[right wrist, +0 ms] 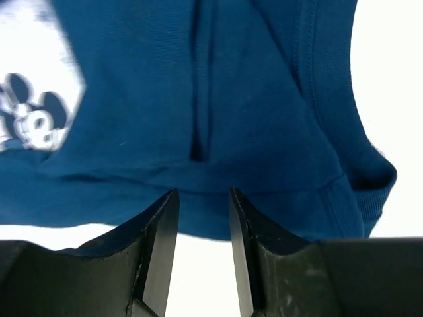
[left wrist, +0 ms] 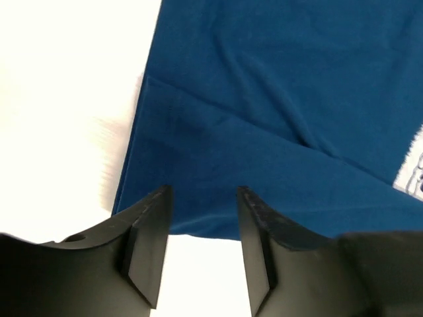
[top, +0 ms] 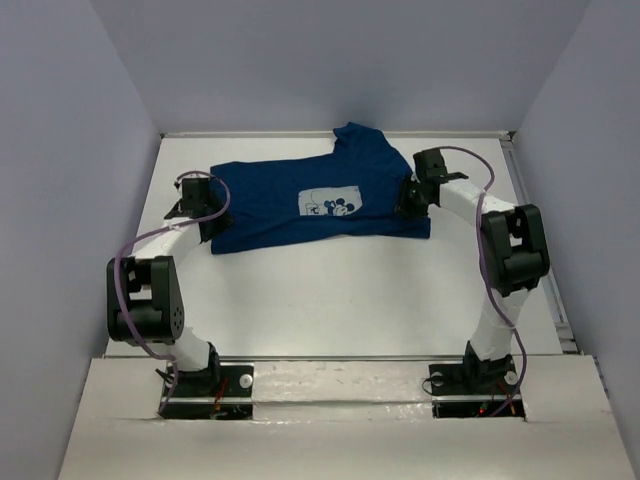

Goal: Fold and stack the t-shirts
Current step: Fold the tshirt

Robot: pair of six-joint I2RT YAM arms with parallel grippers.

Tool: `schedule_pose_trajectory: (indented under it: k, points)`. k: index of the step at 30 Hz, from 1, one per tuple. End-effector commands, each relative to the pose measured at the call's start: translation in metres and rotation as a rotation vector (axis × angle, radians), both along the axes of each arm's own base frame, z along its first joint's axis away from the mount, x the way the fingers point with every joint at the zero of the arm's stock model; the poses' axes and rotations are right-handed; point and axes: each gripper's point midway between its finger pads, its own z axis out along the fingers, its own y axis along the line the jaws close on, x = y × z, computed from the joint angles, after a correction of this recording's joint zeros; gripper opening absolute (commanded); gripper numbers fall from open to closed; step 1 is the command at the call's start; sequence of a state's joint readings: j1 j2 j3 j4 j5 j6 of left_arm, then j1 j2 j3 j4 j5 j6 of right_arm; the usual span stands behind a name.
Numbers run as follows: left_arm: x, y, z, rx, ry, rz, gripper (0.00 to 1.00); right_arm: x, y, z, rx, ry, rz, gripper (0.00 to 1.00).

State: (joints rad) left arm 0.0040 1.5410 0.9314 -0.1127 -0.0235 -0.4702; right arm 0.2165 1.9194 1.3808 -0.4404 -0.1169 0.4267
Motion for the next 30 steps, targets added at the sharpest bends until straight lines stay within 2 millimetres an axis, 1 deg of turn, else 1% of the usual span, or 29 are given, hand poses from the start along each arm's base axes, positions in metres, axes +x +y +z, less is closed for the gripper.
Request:
schedule_pose_trajectory:
  k: [1, 3, 4, 5, 6, 7, 10, 12, 15, 16, 19, 23, 25, 26, 27, 28, 29, 30]
  points:
    - [0.009, 0.005, -0.002, 0.014, -0.009, -0.001, 0.40, 0.013, 0.011, 0.006, 0.014, -0.016, 0.002, 0.42]
    - [0.009, 0.005, -0.009, 0.015, 0.009, 0.000, 0.40, 0.015, 0.012, 0.001, 0.018, -0.013, 0.001, 0.42]
    - [0.010, 0.006, -0.014, 0.021, 0.020, -0.001, 0.40, 0.016, 0.016, 0.001, 0.036, -0.012, 0.005, 0.42]
    - [0.011, 0.006, -0.015, 0.024, 0.020, 0.000, 0.40, 0.016, 0.020, 0.000, 0.038, -0.012, 0.015, 0.41]
    - [0.013, 0.007, -0.016, 0.029, 0.019, 0.002, 0.40, 0.017, 0.020, -0.003, 0.037, -0.010, 0.013, 0.40]
    - [0.013, 0.008, -0.018, 0.033, 0.025, 0.006, 0.40, 0.020, 0.023, 0.000, 0.046, -0.019, 0.016, 0.39]
    - [0.016, 0.010, -0.019, 0.039, 0.022, 0.017, 0.40, 0.024, 0.021, 0.002, 0.038, -0.028, 0.007, 0.37]
    - [0.017, 0.013, -0.019, 0.051, 0.022, 0.028, 0.40, 0.026, 0.021, 0.004, 0.036, -0.037, 0.004, 0.37]
    - [0.018, 0.018, -0.019, 0.071, 0.021, 0.049, 0.40, 0.029, 0.022, -0.002, 0.033, -0.026, 0.010, 0.42]
    - [0.019, 0.019, -0.018, 0.074, 0.018, 0.051, 0.40, 0.029, 0.022, -0.007, 0.032, -0.011, 0.009, 0.43]
    - [0.021, 0.018, -0.017, 0.067, 0.017, 0.050, 0.40, 0.032, 0.023, -0.011, 0.032, -0.007, 0.010, 0.42]
    - [0.023, 0.016, -0.013, 0.060, 0.005, 0.046, 0.40, 0.036, 0.024, -0.012, 0.035, -0.005, 0.006, 0.30]
    - [0.023, 0.016, -0.013, 0.057, 0.006, 0.045, 0.40, 0.038, 0.025, -0.010, 0.033, -0.008, 0.009, 0.28]
    - [0.023, 0.015, -0.012, 0.055, 0.005, 0.043, 0.40, 0.039, 0.026, -0.009, 0.036, -0.008, 0.011, 0.24]
    - [0.023, 0.015, -0.012, 0.053, 0.005, 0.042, 0.40, 0.040, 0.026, -0.009, 0.036, -0.005, 0.009, 0.16]
    - [0.022, 0.015, -0.013, 0.054, 0.006, 0.041, 0.40, 0.041, 0.026, -0.008, 0.038, -0.008, 0.010, 0.14]
    - [0.023, 0.015, -0.012, 0.052, 0.005, 0.041, 0.40, 0.041, 0.028, -0.007, 0.045, -0.007, 0.013, 0.08]
    - [0.023, 0.014, -0.013, 0.050, 0.004, 0.041, 0.40, 0.042, 0.029, -0.006, 0.049, -0.010, 0.015, 0.00]
